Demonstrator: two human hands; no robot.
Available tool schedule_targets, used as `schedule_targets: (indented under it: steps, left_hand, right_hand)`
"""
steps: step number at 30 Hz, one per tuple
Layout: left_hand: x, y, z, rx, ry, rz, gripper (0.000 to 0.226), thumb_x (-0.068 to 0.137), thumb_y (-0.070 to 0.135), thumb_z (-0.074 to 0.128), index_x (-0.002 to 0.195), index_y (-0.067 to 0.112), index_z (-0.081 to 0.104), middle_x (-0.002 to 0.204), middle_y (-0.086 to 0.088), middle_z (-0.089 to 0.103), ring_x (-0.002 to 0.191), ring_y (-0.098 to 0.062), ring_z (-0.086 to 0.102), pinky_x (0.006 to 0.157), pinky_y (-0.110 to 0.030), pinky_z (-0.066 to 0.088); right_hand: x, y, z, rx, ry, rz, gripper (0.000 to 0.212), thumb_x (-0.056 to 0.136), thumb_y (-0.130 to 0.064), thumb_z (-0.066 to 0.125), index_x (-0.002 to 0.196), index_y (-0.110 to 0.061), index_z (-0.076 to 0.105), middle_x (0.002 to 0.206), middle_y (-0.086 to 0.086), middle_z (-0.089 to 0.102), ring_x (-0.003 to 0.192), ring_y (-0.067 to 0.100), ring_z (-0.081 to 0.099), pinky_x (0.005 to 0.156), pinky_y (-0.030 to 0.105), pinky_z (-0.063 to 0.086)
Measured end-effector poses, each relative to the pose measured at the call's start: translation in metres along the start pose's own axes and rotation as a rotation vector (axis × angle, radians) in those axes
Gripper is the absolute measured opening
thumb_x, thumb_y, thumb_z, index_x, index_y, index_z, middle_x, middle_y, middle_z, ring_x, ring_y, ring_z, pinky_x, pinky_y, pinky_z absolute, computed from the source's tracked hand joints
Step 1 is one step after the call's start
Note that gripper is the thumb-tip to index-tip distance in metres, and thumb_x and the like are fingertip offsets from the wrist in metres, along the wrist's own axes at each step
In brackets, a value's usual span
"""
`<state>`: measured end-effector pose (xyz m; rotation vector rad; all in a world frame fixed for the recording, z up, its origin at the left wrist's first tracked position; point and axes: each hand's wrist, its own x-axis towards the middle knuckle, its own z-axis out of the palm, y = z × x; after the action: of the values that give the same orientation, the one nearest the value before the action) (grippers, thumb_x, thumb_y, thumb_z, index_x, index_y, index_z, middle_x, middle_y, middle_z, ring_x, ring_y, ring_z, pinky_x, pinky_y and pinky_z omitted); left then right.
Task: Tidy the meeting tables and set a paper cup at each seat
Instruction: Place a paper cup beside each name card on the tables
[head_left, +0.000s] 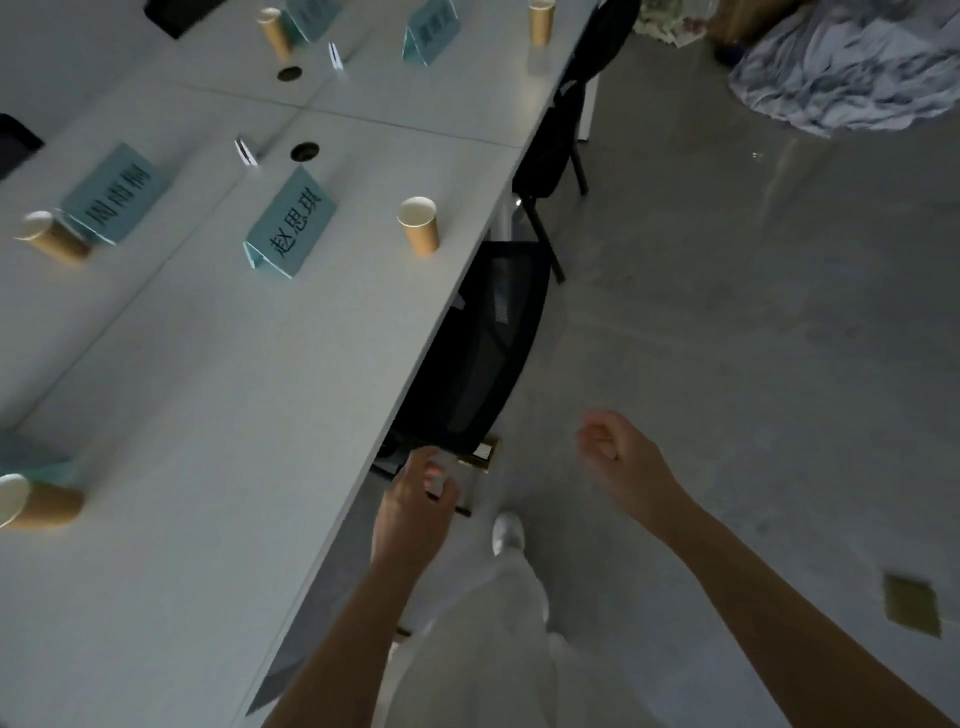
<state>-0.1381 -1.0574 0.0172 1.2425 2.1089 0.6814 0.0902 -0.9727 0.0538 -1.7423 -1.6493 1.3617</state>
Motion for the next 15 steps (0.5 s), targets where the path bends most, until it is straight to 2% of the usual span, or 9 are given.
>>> schedule_targets:
  steps: [3,8,11,15]
  left_hand:
    - [0.048,0.003,0.005,-0.029,0.076,-0.045,0.041,0.09,0.019,0.063,0.13,0.017,0.053,0.112,-0.002,0.068,0.101,-0.022,0.065,0.083,-0.038,0.053]
    - [0.134,0.016,0.009,-0.059,0.156,-0.145,0.037,0.091,0.02,0.062,0.127,0.019,0.051,0.116,-0.002,0.065,0.105,-0.023,0.062,0.082,-0.031,0.048]
    - [0.175,0.025,0.007,-0.064,0.203,-0.175,0.04,0.092,0.021,0.061,0.13,0.018,0.05,0.121,-0.002,0.063,0.109,-0.023,0.059,0.085,-0.037,0.051]
    - [0.229,0.037,0.01,-0.043,0.225,-0.245,0.044,0.093,0.02,0.059,0.136,0.015,0.047,0.135,-0.006,0.055,0.124,-0.027,0.051,0.096,-0.043,0.047]
  right_hand:
    - [0.063,-0.02,-0.002,-0.038,-0.035,-0.07,0.027,0.091,-0.017,0.06,0.117,-0.015,0.058,0.104,0.0,0.064,0.099,0.013,0.061,0.083,0.021,0.042]
    - [0.163,-0.065,0.003,-0.112,-0.178,-0.125,0.032,0.092,-0.022,0.058,0.124,-0.017,0.053,0.108,-0.003,0.061,0.1,0.011,0.062,0.08,0.017,0.044]
    - [0.208,-0.088,0.002,-0.168,-0.262,-0.168,0.035,0.092,-0.027,0.057,0.126,-0.019,0.05,0.111,-0.006,0.06,0.106,0.009,0.06,0.086,0.022,0.046]
    - [0.269,-0.113,-0.003,-0.216,-0.344,-0.186,0.038,0.093,-0.028,0.057,0.129,-0.019,0.049,0.115,-0.005,0.06,0.11,0.008,0.057,0.093,0.026,0.047]
